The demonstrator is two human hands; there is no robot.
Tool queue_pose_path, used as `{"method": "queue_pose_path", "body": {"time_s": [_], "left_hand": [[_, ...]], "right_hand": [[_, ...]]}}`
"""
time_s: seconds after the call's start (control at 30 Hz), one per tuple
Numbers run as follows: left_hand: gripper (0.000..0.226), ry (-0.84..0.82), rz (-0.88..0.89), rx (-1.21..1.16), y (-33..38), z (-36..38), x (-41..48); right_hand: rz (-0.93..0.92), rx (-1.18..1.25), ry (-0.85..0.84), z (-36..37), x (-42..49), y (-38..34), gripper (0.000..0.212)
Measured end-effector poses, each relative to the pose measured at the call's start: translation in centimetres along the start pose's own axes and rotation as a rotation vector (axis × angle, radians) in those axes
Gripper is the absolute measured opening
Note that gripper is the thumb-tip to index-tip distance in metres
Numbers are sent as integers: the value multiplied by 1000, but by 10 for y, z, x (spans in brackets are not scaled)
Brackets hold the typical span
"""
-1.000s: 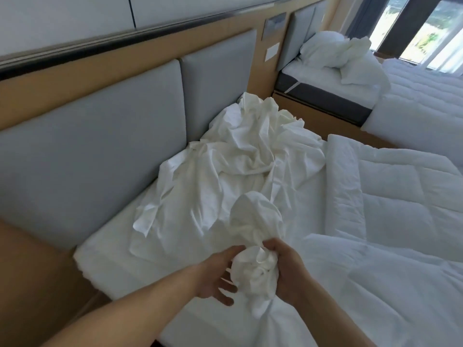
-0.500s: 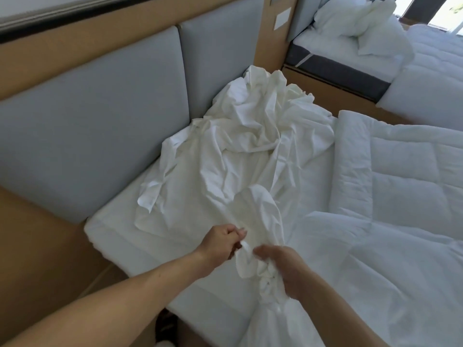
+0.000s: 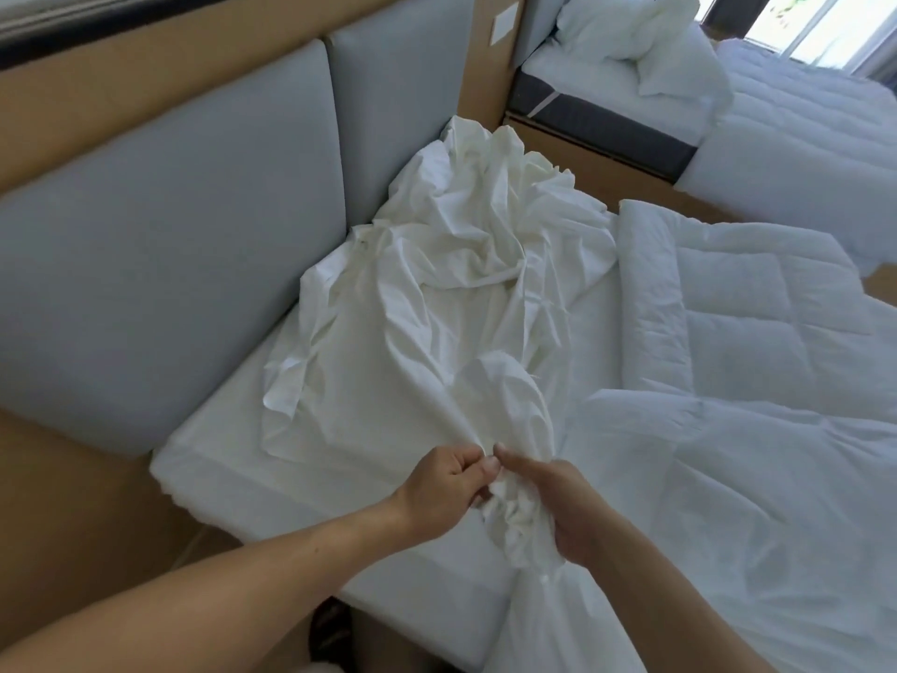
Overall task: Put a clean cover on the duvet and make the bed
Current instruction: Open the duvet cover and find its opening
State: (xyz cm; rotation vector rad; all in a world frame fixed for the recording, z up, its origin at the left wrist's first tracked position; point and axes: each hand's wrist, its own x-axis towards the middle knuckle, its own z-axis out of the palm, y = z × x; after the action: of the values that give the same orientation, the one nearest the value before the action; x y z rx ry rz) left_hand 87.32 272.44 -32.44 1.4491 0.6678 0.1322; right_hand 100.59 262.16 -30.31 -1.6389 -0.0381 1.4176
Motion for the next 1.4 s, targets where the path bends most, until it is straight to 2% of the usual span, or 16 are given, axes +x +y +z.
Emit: {"method": "queue_pose_path", "body": {"time_s": [0.1, 0.2, 0.3, 0.4, 0.57, 0.6, 0.7, 0.73, 0.87, 0.93, 1.0, 1.1, 1.2, 1.3, 1.4], "left_hand": [[39, -18, 42, 86, -3, -7, -5], [41, -26, 91, 238, -7, -16, -7], [39, -56, 77, 297, -4, -23, -9], [39, -1, 32, 168, -5, -31, -7], [25, 150, -7, 97, -22, -47, 1], [34, 198, -37, 122, -24, -48, 2], [100, 227, -94, 149, -25, -48, 5], [108, 220, -58, 190, -24, -47, 8], [90, 255, 187, 529, -11, -53, 22], [65, 131, 196, 537, -1, -61, 30], [41, 0, 178, 664, 6, -66, 33], [20, -102, 289, 874, 10, -65, 37], [14, -55, 343, 796, 15, -60, 41], [12, 24, 417, 709, 20, -62, 48], [47, -110, 377, 900, 16, -62, 53]], "right_hand": [[134, -40, -55, 0, -1, -2, 45], [190, -132, -66, 6, -1, -6, 41], [44, -145, 3, 19, -1, -16, 32], [-158, -14, 40, 26, 5, -23, 45], [-182, 38, 4, 20, 5, -26, 25], [-176, 34, 4, 20, 5, -27, 28], [-141, 19, -34, 20, 4, -30, 50], [-139, 23, -58, 19, 3, -32, 52], [-54, 54, -196, 13, -3, -37, 51], [-59, 14, -267, 8, -5, -40, 51], [-67, -51, -293, 3, -5, -42, 56], [-50, -73, -208, -6, -1, -41, 57], [-63, -80, -145, -10, 1, -42, 51], [-81, -52, -146, -11, 1, -44, 53], [-111, 26, -199, -13, 2, -43, 57]]}}
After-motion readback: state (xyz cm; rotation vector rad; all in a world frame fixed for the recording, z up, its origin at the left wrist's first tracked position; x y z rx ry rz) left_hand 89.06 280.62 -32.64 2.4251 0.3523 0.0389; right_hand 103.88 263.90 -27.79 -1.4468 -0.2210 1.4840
